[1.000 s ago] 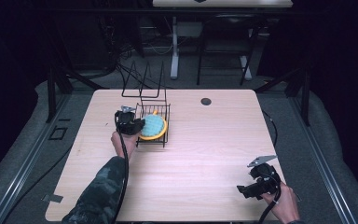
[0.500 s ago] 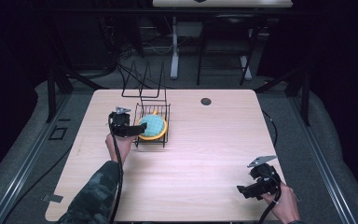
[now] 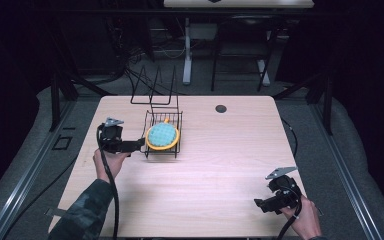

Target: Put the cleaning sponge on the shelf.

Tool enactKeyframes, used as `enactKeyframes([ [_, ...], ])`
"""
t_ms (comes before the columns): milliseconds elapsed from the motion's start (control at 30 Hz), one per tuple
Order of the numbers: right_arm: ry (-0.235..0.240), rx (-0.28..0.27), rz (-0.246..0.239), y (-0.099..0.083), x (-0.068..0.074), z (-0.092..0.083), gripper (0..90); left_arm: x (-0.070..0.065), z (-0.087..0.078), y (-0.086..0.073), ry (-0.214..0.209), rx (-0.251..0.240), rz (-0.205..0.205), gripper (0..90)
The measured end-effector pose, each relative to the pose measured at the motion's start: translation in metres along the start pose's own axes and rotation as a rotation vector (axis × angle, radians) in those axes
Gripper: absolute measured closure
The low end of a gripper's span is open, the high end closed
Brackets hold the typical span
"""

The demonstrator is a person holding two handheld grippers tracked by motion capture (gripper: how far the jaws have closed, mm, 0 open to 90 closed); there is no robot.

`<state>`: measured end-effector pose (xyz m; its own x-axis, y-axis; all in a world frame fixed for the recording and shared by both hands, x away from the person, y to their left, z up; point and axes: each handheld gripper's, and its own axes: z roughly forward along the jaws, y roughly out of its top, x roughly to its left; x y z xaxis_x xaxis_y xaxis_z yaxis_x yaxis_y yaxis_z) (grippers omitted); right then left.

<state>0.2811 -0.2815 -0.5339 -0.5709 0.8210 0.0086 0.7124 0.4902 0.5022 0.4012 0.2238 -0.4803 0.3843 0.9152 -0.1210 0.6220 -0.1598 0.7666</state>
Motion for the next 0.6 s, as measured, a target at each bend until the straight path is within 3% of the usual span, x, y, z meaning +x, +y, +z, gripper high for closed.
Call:
enactKeyframes([
  [67,-0.002,0.001,-0.002,0.0,0.0,0.0,6.4,0.003,-0.011,-0.005,-0.009,0.005,-0.003,0.1],
  [300,-0.002,-0.004,-0.001,0.001,0.001,0.0,6.4,0.011,-0.043,-0.032,0.015,-0.007,-0.005,0.1],
  [367,-0.002,-0.005,0.001,0.001,0.001,0.0,6.3,0.014,-0.052,-0.037,0.039,-0.028,-0.015,0.1],
  [600,-0.003,-0.001,-0.001,0.0,0.001,-0.001,6.3,0.017,-0.068,-0.057,0.061,0.006,-0.002,0.0],
])
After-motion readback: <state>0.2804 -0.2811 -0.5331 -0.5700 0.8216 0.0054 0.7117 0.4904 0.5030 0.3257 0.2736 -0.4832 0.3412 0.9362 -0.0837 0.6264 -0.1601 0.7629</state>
